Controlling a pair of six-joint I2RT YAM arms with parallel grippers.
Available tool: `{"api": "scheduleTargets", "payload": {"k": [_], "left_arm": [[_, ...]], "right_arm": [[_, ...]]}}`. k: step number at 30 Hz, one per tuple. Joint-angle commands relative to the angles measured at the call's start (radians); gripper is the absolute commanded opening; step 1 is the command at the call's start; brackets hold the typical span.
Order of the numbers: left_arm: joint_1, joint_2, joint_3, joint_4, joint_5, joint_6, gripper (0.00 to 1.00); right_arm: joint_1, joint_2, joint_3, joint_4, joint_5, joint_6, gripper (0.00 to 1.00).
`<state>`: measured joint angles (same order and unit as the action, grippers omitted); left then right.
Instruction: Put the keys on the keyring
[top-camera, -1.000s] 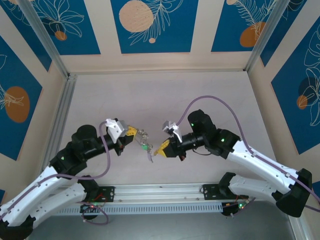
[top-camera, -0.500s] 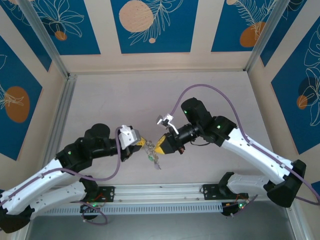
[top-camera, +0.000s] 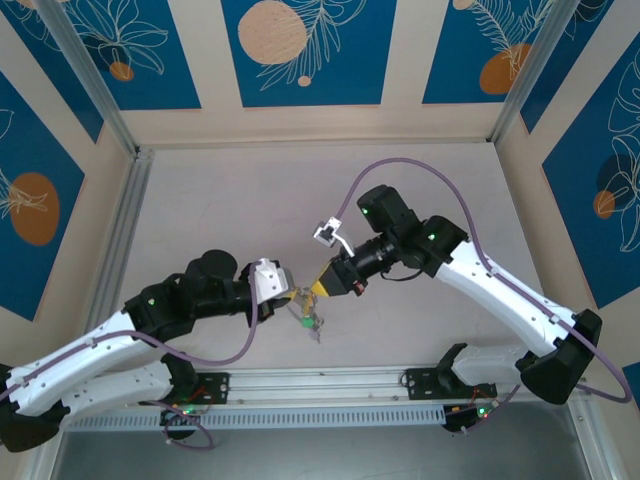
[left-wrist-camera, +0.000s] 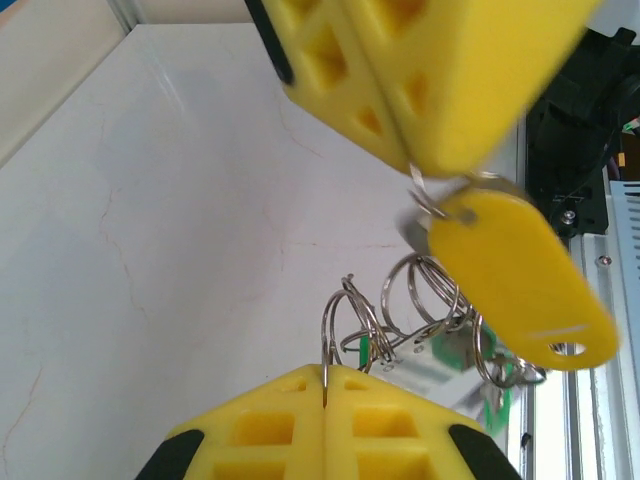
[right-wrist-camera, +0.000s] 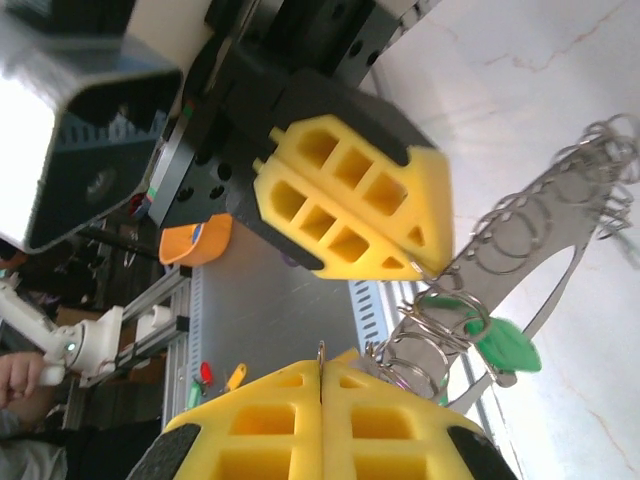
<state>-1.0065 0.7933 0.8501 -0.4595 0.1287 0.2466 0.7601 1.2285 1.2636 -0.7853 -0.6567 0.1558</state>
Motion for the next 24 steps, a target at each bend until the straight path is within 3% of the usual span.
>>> {"api": "scheduleTargets", "payload": {"k": [1, 10, 24], "left_arm": [[-0.020, -0.007, 0.049, 0.010, -0.026, 0.025, 0.00], [-0.079, 0.003, 0.061, 0.006, -0.086, 0.042, 0.00], [-0.090, -0.027, 0.041, 0.038, -0.107, 0.033, 0.00]], "right_arm": [[-0.047, -0.046, 0.057, -0.065, 0.030, -0.028, 0.00], [-0.085, 0.011, 0.107, -0.093, 0.129, -0.120, 0.00], [0.019, 0.092, 0.090, -0.076, 0.008, -0.160, 0.00]]}}
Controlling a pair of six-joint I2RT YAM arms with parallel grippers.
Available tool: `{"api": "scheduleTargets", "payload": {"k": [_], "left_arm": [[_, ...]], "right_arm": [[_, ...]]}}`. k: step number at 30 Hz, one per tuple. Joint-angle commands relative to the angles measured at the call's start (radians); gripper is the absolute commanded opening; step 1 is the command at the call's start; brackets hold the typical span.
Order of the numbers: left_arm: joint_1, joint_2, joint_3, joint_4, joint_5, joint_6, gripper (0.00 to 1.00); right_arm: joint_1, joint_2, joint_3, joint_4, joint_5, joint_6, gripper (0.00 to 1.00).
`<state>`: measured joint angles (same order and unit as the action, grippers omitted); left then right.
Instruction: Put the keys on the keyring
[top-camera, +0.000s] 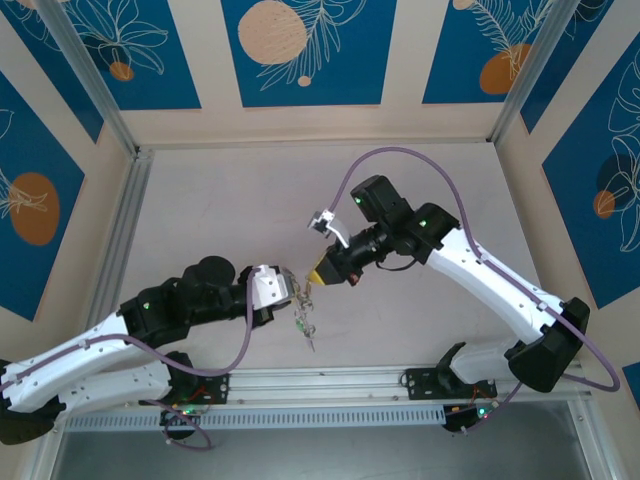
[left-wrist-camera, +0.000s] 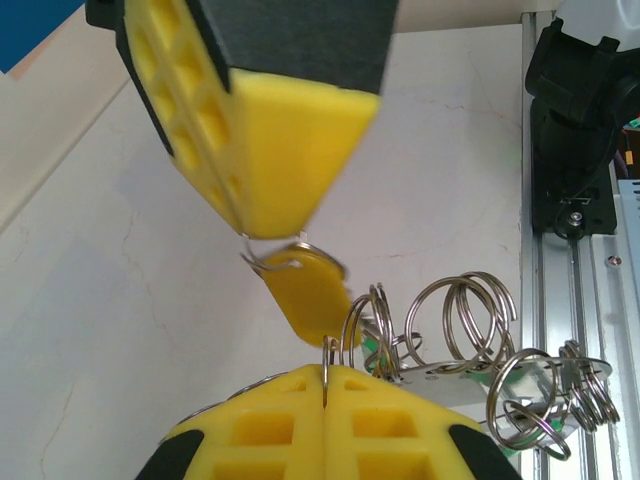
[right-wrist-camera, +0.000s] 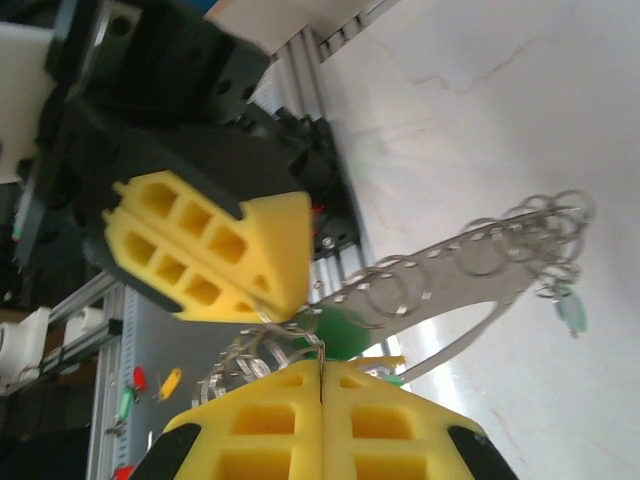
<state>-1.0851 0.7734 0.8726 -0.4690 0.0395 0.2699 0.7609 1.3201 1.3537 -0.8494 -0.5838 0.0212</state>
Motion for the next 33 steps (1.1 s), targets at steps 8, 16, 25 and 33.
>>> {"api": "scheduleTargets", "payload": {"k": [8, 16, 25, 33], "left_arm": [[-0.011, -0.002, 0.019, 0.049, -0.035, 0.012, 0.00], [-0.011, 0.009, 0.019, 0.049, -0.017, 0.016, 0.00], [-0.012, 0.005, 0.014, 0.053, 0.003, 0.020, 0.00], [-0.012, 0.004, 0.009, 0.059, 0.019, 0.018, 0.00]], "right_arm": [[0.072, 0.027, 0.024, -0.081, -0.063, -0.056, 0.00], [0.078, 0.043, 0.025, -0.032, -0.066, -0.033, 0.00], [0.069, 0.059, 0.031, 0.004, -0.050, -0.010, 0.00], [0.054, 0.067, 0.029, 0.015, -0.033, -0.004, 0.00]]}}
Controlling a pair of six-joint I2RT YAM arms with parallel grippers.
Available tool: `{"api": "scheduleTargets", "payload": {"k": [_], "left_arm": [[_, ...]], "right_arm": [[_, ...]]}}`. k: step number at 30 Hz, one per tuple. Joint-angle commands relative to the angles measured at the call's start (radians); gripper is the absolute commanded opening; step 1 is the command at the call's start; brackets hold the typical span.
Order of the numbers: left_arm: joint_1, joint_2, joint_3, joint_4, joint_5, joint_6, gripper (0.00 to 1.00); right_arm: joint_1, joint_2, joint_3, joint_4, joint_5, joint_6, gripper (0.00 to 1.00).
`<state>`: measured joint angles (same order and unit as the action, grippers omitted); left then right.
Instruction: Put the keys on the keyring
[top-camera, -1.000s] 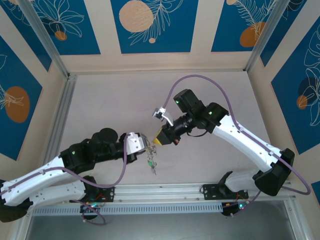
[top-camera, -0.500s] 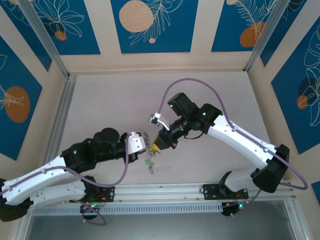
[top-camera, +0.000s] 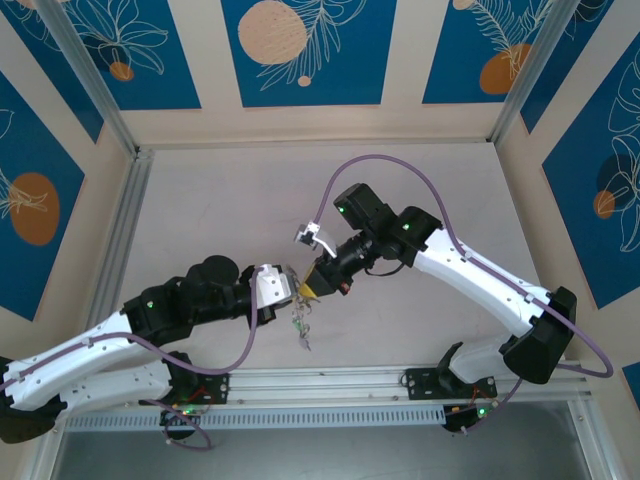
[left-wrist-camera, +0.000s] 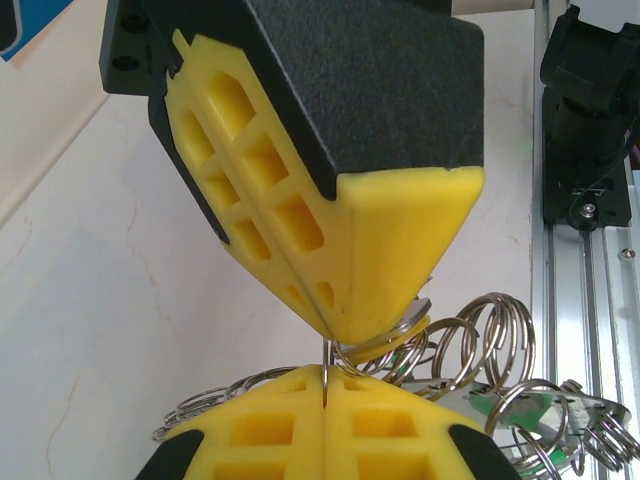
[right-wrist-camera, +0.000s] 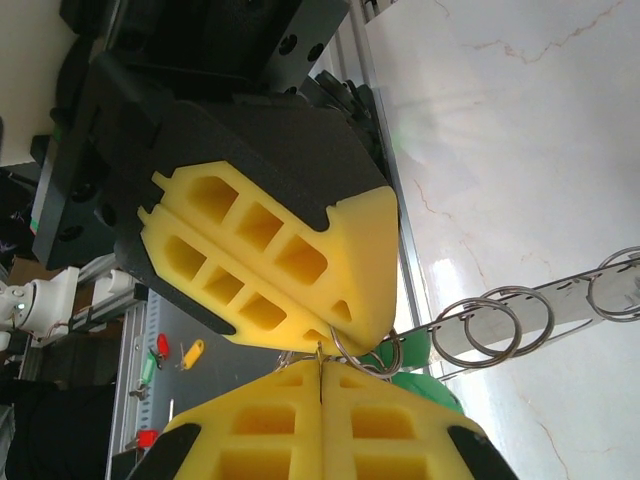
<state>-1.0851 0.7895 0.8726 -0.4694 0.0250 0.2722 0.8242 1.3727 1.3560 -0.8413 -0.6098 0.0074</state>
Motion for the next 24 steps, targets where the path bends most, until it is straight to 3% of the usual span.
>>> {"api": "scheduleTargets", "payload": {"k": [1, 24], "left_arm": [[-0.011, -0.014, 0.009, 0.059, 0.036, 0.015, 0.00], [-0.012, -0.033, -0.004, 0.082, 0.067, 0.008, 0.00]], "right_arm": [[-0.013, 0.015, 0.026, 0.008, -0.004, 0.011, 0.00], [-0.025, 0.057, 0.049, -0.046, 0.125, -0.011, 0.00]]}}
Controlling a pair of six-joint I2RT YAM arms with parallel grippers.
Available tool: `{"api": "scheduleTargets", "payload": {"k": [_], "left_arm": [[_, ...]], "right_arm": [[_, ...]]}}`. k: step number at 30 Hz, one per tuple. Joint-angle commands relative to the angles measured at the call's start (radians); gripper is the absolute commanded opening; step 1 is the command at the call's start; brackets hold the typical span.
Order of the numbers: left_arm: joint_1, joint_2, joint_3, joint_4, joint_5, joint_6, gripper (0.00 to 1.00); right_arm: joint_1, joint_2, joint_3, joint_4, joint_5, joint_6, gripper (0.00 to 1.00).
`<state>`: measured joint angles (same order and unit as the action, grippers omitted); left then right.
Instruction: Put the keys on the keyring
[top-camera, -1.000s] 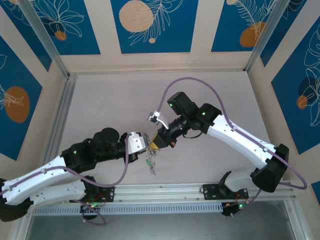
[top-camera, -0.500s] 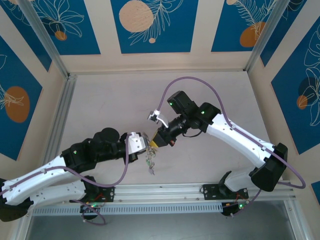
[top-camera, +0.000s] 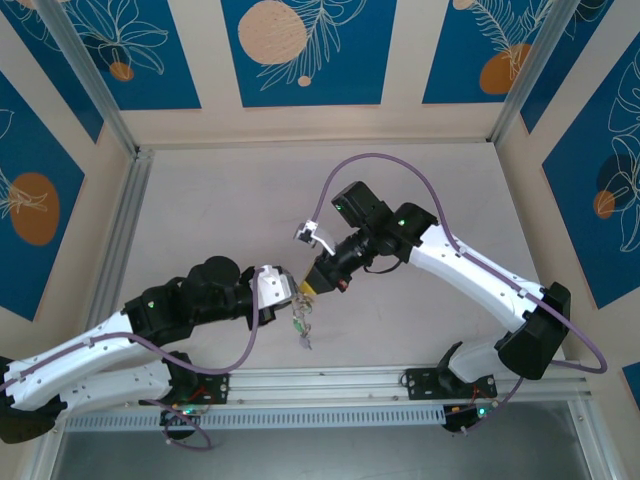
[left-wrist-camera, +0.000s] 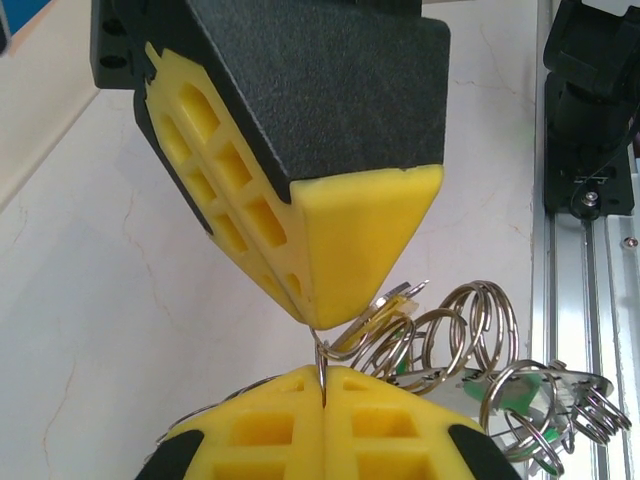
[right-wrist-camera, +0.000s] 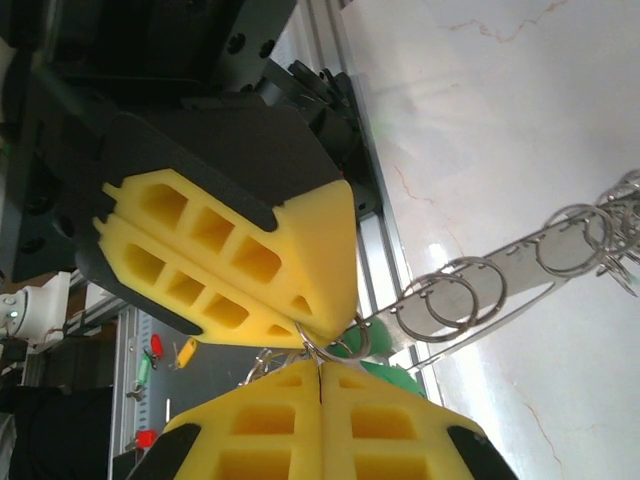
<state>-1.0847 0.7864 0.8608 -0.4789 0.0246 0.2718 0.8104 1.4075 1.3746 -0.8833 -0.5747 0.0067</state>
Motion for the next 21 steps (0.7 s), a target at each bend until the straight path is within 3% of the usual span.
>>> {"api": "scheduleTargets", "payload": {"k": [1, 13, 21], "left_arm": [[-0.012, -0.033, 0.006, 0.094, 0.070, 0.006, 0.00], [-0.012, -0.053, -0.017, 0.143, 0.096, -0.024, 0.00], [-0.012, -0.007, 0.025, 0.058, -0.018, -0.030, 0.00]], "right_arm": [[-0.010, 0.020, 0.028, -0.002, 0.097, -0.011, 0.00], [0.010, 0.003, 0.031, 0.025, 0.062, -0.017, 0.00], [0.010, -0.071, -0.007, 0.035, 0.079, -0.011, 0.00]]}}
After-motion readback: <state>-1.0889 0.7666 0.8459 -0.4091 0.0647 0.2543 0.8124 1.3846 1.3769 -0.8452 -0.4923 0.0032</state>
